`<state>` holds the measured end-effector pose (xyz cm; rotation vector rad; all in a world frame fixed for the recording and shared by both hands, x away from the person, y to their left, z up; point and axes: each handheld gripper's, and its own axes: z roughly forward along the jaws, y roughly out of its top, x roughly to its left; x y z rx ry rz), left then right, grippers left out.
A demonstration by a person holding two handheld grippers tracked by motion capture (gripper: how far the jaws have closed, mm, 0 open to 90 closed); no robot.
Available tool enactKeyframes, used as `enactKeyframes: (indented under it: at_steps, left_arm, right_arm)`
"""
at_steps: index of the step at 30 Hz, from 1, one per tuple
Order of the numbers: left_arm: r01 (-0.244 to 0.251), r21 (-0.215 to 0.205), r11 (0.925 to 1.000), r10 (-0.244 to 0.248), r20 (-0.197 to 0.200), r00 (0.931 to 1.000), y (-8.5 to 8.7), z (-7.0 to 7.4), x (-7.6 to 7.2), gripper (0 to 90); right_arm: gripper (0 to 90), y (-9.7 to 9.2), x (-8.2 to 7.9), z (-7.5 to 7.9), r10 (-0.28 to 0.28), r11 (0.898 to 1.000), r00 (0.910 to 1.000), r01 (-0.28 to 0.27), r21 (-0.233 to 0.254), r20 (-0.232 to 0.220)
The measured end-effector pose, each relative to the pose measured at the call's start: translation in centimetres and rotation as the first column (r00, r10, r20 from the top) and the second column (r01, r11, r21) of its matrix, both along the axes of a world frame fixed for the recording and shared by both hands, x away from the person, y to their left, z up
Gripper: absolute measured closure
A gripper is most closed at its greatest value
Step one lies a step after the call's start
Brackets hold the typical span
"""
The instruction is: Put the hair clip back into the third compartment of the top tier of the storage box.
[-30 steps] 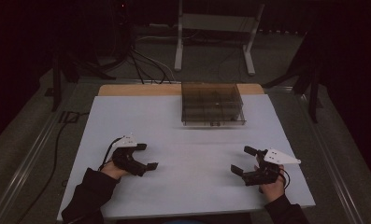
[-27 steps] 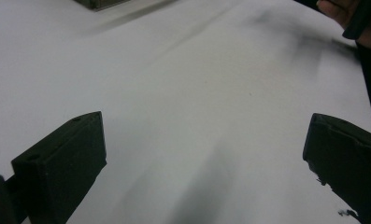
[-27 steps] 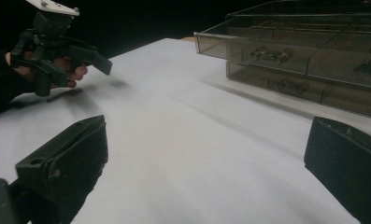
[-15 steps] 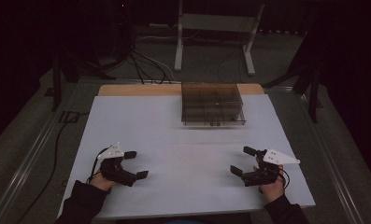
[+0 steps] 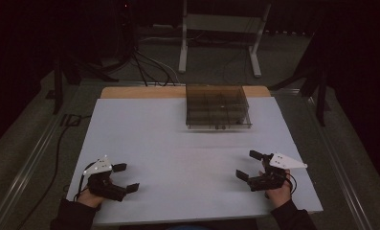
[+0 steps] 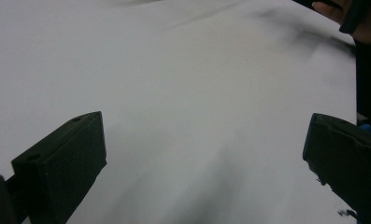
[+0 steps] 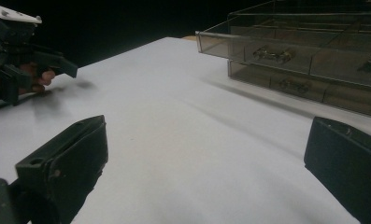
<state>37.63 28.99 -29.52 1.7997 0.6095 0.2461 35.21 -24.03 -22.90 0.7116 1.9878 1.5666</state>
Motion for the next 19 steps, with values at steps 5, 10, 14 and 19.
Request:
enactKeyframes:
  at_steps: [5, 10, 14, 19]
  left_arm:
    - [-0.014, -0.006, 0.9999, 0.014, 0.01, 0.9999, 0.8, -0.3, -0.6, 0.6]
    - [-0.029, -0.022, 0.9993, 0.029, 0.012, 0.9995, 1.4, -0.4, -0.9, 0.6]
    - [-0.028, -0.016, 0.9995, 0.028, 0.014, 0.9995, 1.5, -0.6, -0.9, 0.6]
    - [-0.014, -0.018, 0.9997, 0.014, 0.016, 0.9998, 1.3, -0.5, -0.9, 0.6]
  right_arm:
    - [0.0, 0.0, 0.1, -0.1, 0.001, 1.0, 1.0, -0.001, 0.0, -0.002]
    - [0.0, 0.0, 0.1, -0.1, -0.002, 1.0, 1.0, 0.002, 0.0, -0.005]
    - [0.0, 0.0, 0.0, 0.0, 0.0, 1.0, 1.0, 0.0, -0.007, 0.001]
    - [0.0, 0.0, 0.1, -0.1, 0.001, 1.0, 1.0, -0.001, -0.008, 0.0]
